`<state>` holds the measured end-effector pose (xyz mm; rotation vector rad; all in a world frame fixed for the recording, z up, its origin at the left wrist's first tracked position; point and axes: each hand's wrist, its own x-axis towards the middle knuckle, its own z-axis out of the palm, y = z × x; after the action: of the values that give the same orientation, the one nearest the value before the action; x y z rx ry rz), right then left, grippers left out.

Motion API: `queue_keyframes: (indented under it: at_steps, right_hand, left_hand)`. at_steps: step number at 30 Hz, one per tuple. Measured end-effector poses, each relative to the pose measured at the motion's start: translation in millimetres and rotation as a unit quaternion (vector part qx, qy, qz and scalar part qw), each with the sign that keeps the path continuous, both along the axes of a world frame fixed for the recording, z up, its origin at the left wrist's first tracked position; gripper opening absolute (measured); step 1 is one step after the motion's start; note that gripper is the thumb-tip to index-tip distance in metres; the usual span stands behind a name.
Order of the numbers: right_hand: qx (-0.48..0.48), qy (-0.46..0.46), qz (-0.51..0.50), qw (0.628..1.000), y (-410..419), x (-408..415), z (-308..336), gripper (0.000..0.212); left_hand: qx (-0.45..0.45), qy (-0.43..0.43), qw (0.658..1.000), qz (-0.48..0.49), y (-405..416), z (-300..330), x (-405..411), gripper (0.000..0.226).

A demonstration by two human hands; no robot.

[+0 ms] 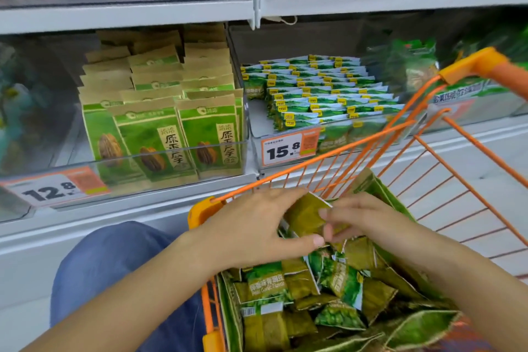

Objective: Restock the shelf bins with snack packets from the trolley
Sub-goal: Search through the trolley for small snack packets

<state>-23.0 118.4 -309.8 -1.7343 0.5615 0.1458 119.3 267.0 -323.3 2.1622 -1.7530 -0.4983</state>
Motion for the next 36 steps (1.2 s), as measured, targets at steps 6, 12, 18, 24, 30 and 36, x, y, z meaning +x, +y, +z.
queue_keyframes:
  at_steps: [6, 12, 18, 24, 30, 36]
  right_hand:
    - [-0.126, -0.136, -0.031, 0.982, 8, 2, 20, 0.042]
    - [-0.100, -0.146, -0.075, 0.981, -9, -4, 12, 0.048]
    - [0.018, -0.129, -0.017, 0.991, 9, 5, 9, 0.022]
    - [-0.185, -0.133, -0.052, 0.972, -4, 25, 29, 0.021]
    - [-0.536, -0.152, 0.001, 0.830, -28, 49, 33, 0.030]
    - [-0.553, -0.078, -0.015, 0.829, -74, 40, -17, 0.086]
  left_hand:
    - [-0.105, 0.139, 0.984, 0.048, 1, 4, -3, 0.026]
    - [-0.158, 0.433, 0.881, 0.108, 5, 19, -5, 0.037]
    - [-0.219, 0.412, 0.877, 0.111, -1, 8, 5, 0.046]
    - [-0.226, 0.229, 0.942, 0.092, -12, 43, 33, 0.022]
    - [-0.138, -0.188, 0.972, 0.010, -43, 90, 50, 0.032]
    - [-0.004, -0.520, 0.842, 0.142, -109, 93, 70, 0.034]
